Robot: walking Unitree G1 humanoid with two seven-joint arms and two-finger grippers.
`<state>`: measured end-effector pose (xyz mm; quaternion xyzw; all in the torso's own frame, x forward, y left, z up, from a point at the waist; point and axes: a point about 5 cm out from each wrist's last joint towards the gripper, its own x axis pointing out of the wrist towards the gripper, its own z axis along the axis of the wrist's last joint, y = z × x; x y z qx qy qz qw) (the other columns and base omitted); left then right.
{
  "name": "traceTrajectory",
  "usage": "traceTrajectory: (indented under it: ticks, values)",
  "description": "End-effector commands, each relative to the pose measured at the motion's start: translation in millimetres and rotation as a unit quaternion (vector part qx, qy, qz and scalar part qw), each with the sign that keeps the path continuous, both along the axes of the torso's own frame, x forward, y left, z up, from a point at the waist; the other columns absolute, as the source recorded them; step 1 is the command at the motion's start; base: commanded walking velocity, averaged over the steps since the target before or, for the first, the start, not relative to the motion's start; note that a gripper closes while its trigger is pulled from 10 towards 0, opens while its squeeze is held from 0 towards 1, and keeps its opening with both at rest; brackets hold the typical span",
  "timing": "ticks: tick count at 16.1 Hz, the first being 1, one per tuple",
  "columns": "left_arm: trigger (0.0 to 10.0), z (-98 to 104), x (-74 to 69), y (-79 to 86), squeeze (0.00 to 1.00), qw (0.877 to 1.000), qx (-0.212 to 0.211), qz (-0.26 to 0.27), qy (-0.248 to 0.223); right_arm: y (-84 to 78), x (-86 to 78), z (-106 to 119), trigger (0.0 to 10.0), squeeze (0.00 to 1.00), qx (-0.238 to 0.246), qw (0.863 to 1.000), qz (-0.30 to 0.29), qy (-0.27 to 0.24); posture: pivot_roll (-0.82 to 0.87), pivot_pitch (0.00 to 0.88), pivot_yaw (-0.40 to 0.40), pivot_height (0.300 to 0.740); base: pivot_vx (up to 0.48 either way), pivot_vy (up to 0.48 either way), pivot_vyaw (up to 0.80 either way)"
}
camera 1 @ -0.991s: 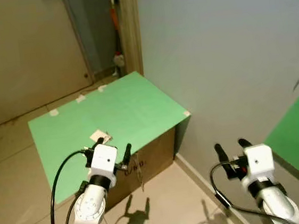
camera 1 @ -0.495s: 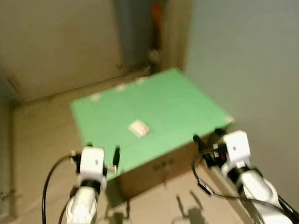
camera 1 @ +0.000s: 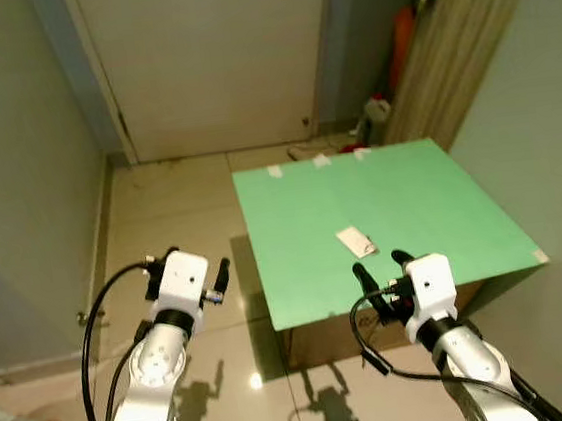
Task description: Hang keys on a hook
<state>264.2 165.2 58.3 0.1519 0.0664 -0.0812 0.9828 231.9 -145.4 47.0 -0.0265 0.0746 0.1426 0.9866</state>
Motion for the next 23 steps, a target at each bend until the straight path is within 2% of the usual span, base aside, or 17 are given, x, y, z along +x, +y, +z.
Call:
traceTrajectory:
  ticks: [1, 5, 11, 18, 20, 23]
  values:
    - [10.0, 1, -1.8, -10.7, 0.0, 1.0, 0.007, -0.018, -0.003, -9.1, -1.9, 1, 10.0, 0.0, -0.007, 1.0, -0.012, 0.001, -0.03, 0.024, -0.022, 0.722, 0.0, 0.0, 0.0]
    - [10.0, 4, -1.7, -17.3, 0.0, 0.999, 0.012, -0.036, 0.002, -4.9, -0.5, 0, 10.0, 0.0, -0.007, 1.0, -0.004, 0.003, -0.03, 0.024, -0.02, 0.722, 0.0, 0.0, 0.0]
    - [10.0, 5, -5.3, -20.1, 0.0, 0.998, 0.022, -0.057, 0.01, -2.0, 2.1, -3, 10.0, 0.0, -0.01, 1.0, -0.004, 0.007, -0.01, 0.02, -0.014, 0.722, 0.452, 0.0, -0.67]
    - [10.0, 5, -8.9, -19.7, 0.0, 0.999, 0.013, -0.039, 0.014, 4.1, -1.1, -8, 10.0, 0.0, -0.002, 1.0, 0.015, 0.026, -0.01, 0.037, -0.019, 0.722, 0.46, 0.0, 0.0]
    - [10.0, 5, -9.2, -19.0, 0.0, 0.999, 0.009, -0.029, 0.016, 5.9, -1.8, -11, 10.0, 0.0, -0.002, 0.999, 0.025, 0.042, -0.01, 0.045, -0.022, 0.722, 0.0, 0.0, 0.0]
    - [10.0, 5, -15.0, -14.8, 0.0, 0.999, 0.012, -0.027, 0.024, 18.8, 4.7, -16, 10.0, 0.0, 0.013, 0.995, 0.063, 0.073, 0.01, 0.096, -0.011, 0.722, 0.0, 0.0, 0.0]
